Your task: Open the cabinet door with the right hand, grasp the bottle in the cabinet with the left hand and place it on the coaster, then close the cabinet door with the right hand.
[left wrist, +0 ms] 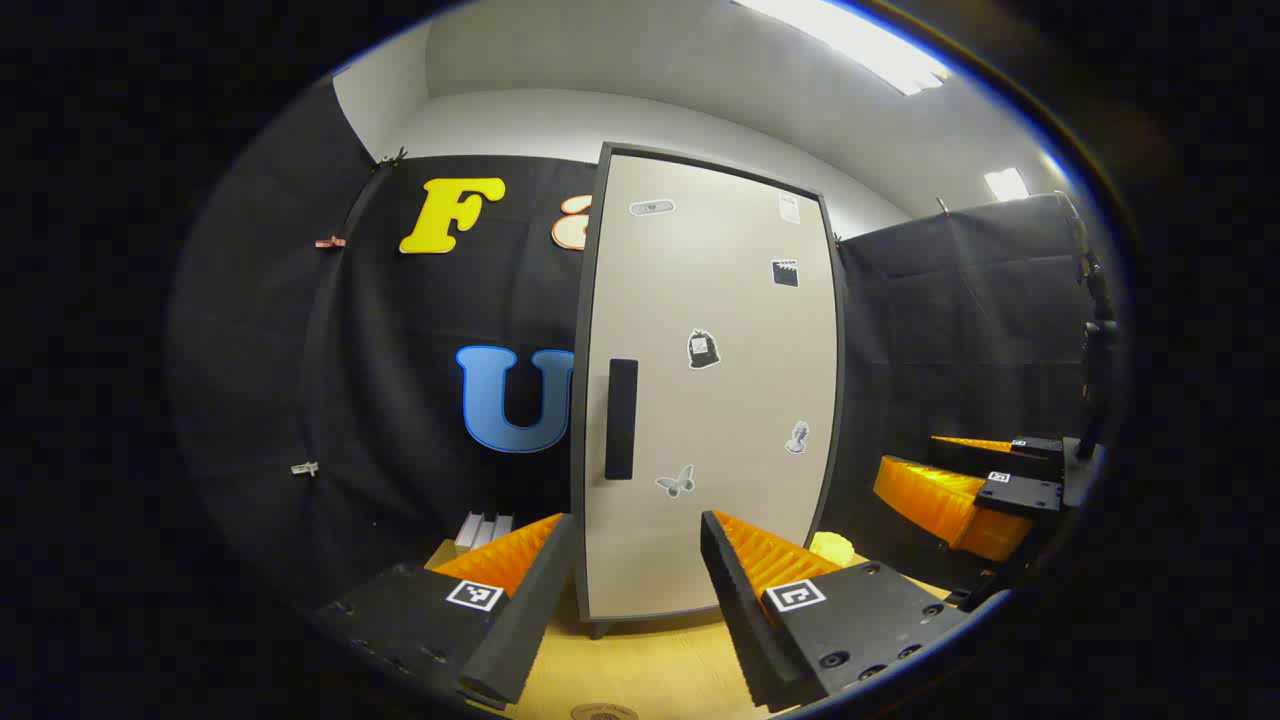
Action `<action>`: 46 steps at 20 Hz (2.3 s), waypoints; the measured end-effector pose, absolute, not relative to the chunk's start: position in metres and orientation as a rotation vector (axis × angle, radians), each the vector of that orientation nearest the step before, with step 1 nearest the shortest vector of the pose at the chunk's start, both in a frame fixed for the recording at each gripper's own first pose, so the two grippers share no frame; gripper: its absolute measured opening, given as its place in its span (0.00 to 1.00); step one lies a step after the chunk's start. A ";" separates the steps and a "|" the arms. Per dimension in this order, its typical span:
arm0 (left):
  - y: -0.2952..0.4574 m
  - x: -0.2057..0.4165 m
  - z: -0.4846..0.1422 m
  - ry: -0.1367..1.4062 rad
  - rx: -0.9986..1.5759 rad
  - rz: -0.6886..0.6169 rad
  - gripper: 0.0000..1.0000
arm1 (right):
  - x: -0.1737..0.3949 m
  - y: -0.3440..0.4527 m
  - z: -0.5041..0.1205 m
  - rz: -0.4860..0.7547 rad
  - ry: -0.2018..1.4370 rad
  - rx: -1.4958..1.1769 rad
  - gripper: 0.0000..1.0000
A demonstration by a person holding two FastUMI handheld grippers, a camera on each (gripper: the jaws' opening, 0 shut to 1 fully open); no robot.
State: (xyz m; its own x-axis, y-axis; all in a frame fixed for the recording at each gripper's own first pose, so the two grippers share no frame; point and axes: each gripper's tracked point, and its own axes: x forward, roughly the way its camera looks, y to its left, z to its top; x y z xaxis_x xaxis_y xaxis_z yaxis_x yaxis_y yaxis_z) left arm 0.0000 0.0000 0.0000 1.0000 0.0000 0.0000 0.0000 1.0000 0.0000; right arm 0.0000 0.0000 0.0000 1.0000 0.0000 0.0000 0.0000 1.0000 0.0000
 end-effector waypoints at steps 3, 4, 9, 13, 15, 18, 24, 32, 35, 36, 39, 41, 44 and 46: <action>0.001 0.001 0.001 0.000 -0.001 0.003 0.80 | -0.002 0.002 -0.001 0.005 0.001 -0.013 0.98; 0.001 0.001 0.000 0.002 0.001 0.003 0.80 | -0.002 0.004 -0.003 0.009 0.004 -0.013 0.98; 0.004 0.002 0.004 0.005 0.012 0.030 0.80 | -0.007 0.008 -0.006 0.028 0.019 -0.022 0.98; 0.007 0.001 0.006 0.008 0.021 0.049 0.80 | -0.009 0.005 -0.005 0.015 0.013 -0.040 0.98; 0.008 0.002 0.005 0.011 0.018 0.052 0.80 | -0.009 0.003 -0.002 0.007 0.004 -0.047 0.98; 0.009 0.002 0.005 0.013 0.010 0.054 0.80 | -0.011 0.003 -0.004 0.006 0.011 -0.056 0.98; 0.010 0.000 0.006 0.020 0.000 0.062 0.80 | -0.008 0.012 -0.010 0.020 0.033 -0.081 0.98; 0.058 -0.017 0.009 0.010 0.021 0.127 0.79 | 0.032 0.069 -0.024 0.092 0.054 -0.103 0.98; 0.082 -0.023 0.006 0.022 0.016 0.154 0.79 | 0.047 0.095 -0.025 0.117 0.037 -0.099 0.98; 0.091 -0.026 0.005 0.025 0.013 0.163 0.80 | 0.054 0.102 -0.027 0.121 0.032 -0.095 0.97; 0.115 -0.029 0.002 0.032 0.007 0.194 0.79 | 0.079 0.120 -0.029 0.121 0.023 -0.100 0.97; 0.129 -0.030 -0.001 0.040 0.006 0.212 0.79 | 0.097 0.135 -0.032 0.131 0.022 -0.100 0.97; 0.145 -0.028 -0.006 0.056 0.009 0.227 0.80 | 0.127 0.153 -0.039 0.136 0.037 -0.108 0.97; 0.155 -0.026 -0.009 0.063 0.008 0.235 0.79 | 0.146 0.154 -0.043 0.096 0.035 -0.118 0.97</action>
State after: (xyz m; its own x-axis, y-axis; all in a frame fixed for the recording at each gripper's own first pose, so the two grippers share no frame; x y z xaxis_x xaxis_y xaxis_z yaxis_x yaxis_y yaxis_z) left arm -0.0260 0.1546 -0.0087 0.9706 0.2328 -0.0614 -0.2323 0.9725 0.0151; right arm 0.1464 0.1541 -0.0428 0.9948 0.0936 -0.0409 -0.0978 0.9884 -0.1163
